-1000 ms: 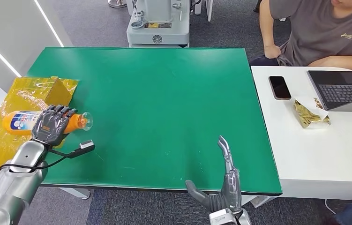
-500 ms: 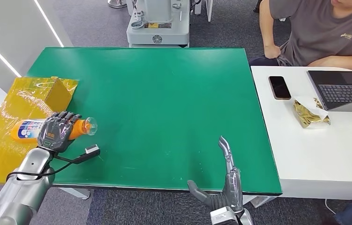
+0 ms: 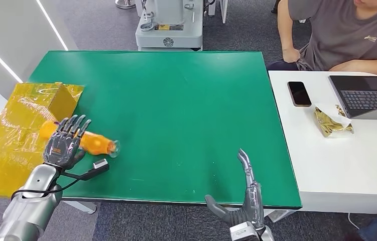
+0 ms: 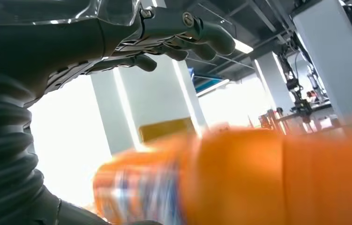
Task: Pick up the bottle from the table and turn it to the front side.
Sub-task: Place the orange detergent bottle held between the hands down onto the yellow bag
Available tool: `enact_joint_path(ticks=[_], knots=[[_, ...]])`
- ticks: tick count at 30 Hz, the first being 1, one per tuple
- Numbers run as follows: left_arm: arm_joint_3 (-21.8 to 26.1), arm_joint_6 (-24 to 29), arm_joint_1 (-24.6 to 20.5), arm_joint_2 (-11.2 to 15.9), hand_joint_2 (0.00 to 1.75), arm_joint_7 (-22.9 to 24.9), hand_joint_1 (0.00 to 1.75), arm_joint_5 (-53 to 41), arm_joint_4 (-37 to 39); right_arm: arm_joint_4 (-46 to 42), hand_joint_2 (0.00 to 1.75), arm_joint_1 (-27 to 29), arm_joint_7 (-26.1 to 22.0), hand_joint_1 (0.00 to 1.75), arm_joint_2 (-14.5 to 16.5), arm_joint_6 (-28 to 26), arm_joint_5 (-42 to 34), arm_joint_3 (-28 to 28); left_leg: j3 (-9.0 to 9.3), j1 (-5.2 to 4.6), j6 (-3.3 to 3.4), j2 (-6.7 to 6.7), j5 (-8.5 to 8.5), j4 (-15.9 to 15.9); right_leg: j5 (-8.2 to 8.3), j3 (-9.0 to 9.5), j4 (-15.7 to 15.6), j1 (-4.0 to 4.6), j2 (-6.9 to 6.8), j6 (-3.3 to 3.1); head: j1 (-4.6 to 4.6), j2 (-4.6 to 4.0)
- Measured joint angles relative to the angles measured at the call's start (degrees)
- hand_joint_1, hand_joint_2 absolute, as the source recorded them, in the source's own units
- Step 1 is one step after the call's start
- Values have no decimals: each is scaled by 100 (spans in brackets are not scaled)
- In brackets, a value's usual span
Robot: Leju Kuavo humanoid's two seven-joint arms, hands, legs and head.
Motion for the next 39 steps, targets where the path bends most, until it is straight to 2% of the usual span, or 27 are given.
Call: enact_joint_path(ticks=[7,13,16,18,21,23,25,28,33,36,39], knots=[[2,1,-127,-2,175,213,0,73,594,0,175,-4,-55,0,-8,7,-4,-2,1,0,0,0,0,0,0,0,0,0,0,0,1,0],[71,3,-103,-5,175,219,0,150,485,0,175,2,-53,0,-8,-64,7,-2,1,0,0,0,0,0,0,0,0,0,0,0,0,0],[330,9,-13,-36,175,39,0,160,14,-1,175,14,-51,0,-8,-88,9,-1,1,0,0,0,0,0,0,0,0,0,0,0,1,0],[637,13,65,-123,175,-285,0,204,-438,0,175,22,-51,0,-8,-90,7,-1,2,0,0,0,0,1,0,0,0,0,0,0,0,0],[1383,25,132,-431,175,-1065,0,384,-1257,7,175,17,-74,0,-7,-86,-16,2,2,0,0,1,0,1,0,1,0,0,1,0,1,0],[1874,31,130,-650,175,-1383,0,646,-1740,31,175,7,-122,0,-4,-81,-66,4,3,-1,0,4,0,1,1,2,0,0,4,0,1,0],[2208,32,129,-819,175,-1475,0,1027,-2178,68,175,-9,-191,0,-4,-74,-138,8,4,-1,0,4,0,1,1,2,-1,0,4,0,1,0],[2403,33,125,-999,175,-1496,0,1785,-2701,142,175,-66,-304,0,-4,-57,-254,33,4,0,0,-2,0,1,0,3,0,0,-2,0,0,0],[2249,35,78,-1213,175,-1519,0,3634,-3328,249,175,-158,-406,0,3,-21,-346,98,9,0,-1,-3,0,2,1,6,0,0,-4,0,-1,0],[1755,44,40,-1301,175,-1542,0,5114,-3498,268,175,-200,-418,0,41,-33,-345,105,10,0,0,-9,1,2,1,11,-1,0,-11,0,0,0],[1143,49,29,-1381,175,-1560,0,6148,-3590,269,175,-220,-480,0,102,-64,-325,105,12,-2,0,-10,1,2,1,15,-1,0,-13,0,1,0]])
